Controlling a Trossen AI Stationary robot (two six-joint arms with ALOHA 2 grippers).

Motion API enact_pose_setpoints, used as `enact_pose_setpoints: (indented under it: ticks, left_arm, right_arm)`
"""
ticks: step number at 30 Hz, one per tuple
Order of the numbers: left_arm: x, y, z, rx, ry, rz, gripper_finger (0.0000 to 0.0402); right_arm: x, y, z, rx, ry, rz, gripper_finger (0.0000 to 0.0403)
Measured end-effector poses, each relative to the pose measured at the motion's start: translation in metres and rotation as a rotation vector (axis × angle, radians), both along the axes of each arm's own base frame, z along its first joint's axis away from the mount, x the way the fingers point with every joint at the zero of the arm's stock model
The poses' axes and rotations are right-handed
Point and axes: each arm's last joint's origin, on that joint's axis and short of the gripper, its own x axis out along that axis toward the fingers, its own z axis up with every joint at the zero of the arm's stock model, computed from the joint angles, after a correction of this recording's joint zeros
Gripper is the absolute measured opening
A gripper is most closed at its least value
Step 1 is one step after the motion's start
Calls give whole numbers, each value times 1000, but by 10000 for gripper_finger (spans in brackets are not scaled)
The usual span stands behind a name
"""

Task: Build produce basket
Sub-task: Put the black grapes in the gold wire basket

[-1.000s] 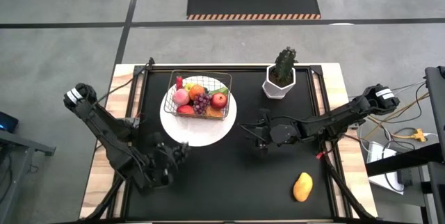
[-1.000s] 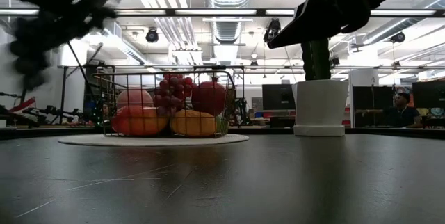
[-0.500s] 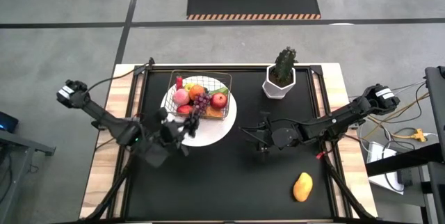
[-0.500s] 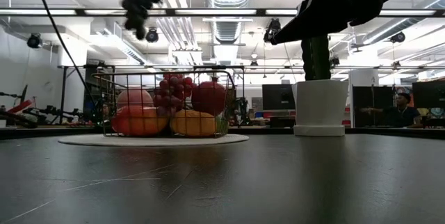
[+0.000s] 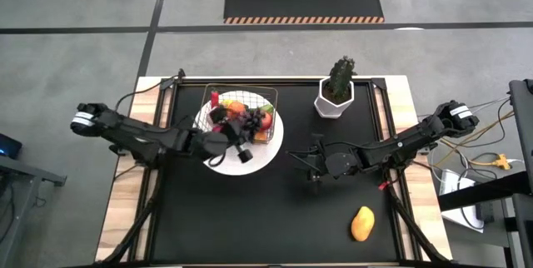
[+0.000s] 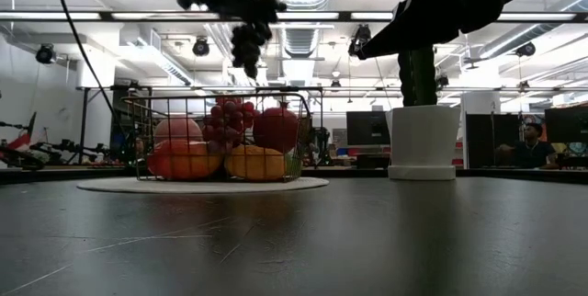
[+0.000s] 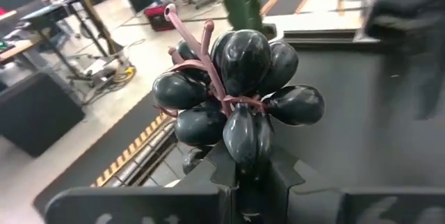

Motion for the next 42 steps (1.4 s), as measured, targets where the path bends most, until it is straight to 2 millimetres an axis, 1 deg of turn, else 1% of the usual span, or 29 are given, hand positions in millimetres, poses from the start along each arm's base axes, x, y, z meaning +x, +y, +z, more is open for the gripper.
enact_pose_setpoints:
  ticks: [6, 9, 13, 19, 27, 31, 38, 42]
  left_arm:
    - [22, 24, -19, 11, 39, 53, 13]
    - [28, 32, -28, 10, 73, 70, 13]
    - [33, 40, -36, 16, 108, 95, 13]
    - [35, 45, -43, 17, 143, 113, 13]
    - [33, 45, -39, 10, 120, 117, 14]
    - [33, 45, -39, 10, 122, 117, 34]
    - [33, 45, -39, 10, 125, 117, 96]
    - [30, 45, -37, 11, 135, 117, 121]
  right_arm:
    - [0, 0, 0, 14, -2, -7, 157]
    - [0, 0, 0, 16, -2, -8, 157]
    - [0, 0, 0, 17, -2, -9, 157]
    - [0, 0, 0, 20, -2, -10, 157]
    - [0, 0, 0, 24, -2, -13, 157]
    - [0, 0, -1, 30, -3, -15, 157]
    - [0, 0, -1, 32, -3, -16, 157]
    - [0, 0, -1, 41, 1, -22, 157]
